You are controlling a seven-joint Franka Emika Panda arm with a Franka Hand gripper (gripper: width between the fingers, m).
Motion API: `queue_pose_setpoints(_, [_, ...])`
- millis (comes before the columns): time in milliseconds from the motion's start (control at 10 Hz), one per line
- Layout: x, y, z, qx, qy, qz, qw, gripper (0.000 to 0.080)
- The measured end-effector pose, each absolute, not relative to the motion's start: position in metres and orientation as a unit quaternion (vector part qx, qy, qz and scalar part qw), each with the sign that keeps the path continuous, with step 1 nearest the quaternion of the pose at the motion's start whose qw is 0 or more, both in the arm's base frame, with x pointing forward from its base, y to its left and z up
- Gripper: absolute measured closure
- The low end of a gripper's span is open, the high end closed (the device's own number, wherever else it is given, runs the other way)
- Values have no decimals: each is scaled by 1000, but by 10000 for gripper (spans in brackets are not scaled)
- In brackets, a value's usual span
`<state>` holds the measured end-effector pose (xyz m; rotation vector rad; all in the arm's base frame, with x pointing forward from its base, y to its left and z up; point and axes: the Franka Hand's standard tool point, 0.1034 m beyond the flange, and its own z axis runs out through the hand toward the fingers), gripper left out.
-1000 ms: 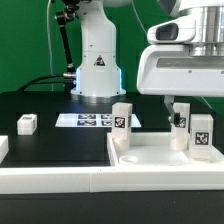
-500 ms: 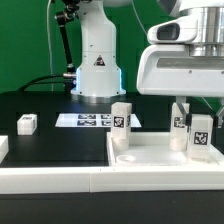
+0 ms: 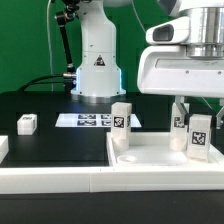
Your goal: Assemble square table
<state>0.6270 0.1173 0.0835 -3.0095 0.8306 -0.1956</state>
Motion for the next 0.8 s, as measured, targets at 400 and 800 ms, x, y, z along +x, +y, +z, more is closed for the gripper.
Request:
queue_pose_setpoints(400, [626, 119, 82, -878, 474, -65, 21, 509])
queue_pose_setpoints(800, [625, 118, 82, -781, 622, -53, 30, 509])
